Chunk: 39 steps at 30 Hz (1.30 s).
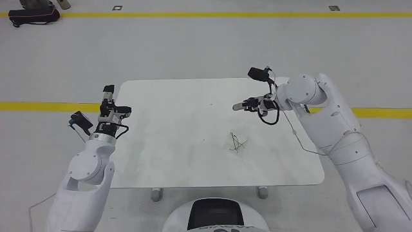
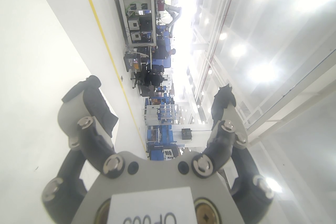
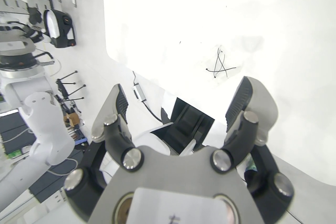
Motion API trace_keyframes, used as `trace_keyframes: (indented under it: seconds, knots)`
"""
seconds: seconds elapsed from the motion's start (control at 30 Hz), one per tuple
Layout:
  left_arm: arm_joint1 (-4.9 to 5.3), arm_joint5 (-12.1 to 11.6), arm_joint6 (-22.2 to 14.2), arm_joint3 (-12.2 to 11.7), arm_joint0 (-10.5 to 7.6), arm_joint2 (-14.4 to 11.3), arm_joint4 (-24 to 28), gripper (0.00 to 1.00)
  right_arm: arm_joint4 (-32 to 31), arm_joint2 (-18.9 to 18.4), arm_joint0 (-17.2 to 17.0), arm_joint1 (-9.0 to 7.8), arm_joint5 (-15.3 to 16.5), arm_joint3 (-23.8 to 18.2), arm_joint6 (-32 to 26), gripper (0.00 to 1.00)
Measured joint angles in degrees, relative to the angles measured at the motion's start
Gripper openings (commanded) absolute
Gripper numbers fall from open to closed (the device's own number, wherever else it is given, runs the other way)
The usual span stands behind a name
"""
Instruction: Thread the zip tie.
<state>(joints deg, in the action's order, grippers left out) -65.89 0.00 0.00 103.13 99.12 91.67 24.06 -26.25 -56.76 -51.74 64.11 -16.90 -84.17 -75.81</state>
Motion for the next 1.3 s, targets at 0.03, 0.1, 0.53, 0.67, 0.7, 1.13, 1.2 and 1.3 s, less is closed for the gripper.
trace_keyframes:
  seconds: [0.03,0.1,0.53,0.67,0.7,1.13,1.2,1.3]
  knots:
    - [0.0,0.0,0.0,0.0,0.0,0.0,0.0,1.0,-1.9,1.6,0.5,0.21,-1.0,-0.4,-0.3,1.0]
    - [0.0,0.0,0.0,0.0,0.0,0.0,0.0,1.0,-6.0,5.1,1.8,0.79,-2.7,-0.2,-1.2,1.0]
    - [0.0,0.0,0.0,0.0,0.0,0.0,0.0,1.0,-11.4,11.7,5.6,5.73,-2.6,8.5,-3.5,1.0]
    - [0.0,0.0,0.0,0.0,0.0,0.0,0.0,1.0,-11.4,11.7,5.6,5.7,-2.6,8.4,-3.4,1.0]
    - [0.0,0.0,0.0,0.0,0.0,0.0,0.0,1.0,-11.4,11.7,5.6,5.69,-2.6,8.4,-3.4,1.0]
    - [0.0,0.0,0.0,0.0,0.0,0.0,0.0,1.0,-11.4,11.7,5.6,5.7,-2.6,8.4,-3.4,1.0]
    - [0.0,0.0,0.0,0.0,0.0,0.0,0.0,1.0,-11.6,11.6,5.7,5.64,-2.4,8.6,-3.2,1.0]
    - [0.0,0.0,0.0,0.0,0.0,0.0,0.0,1.0,-16.7,10.6,8.6,5.14,0.5,11.1,-0.9,1.0]
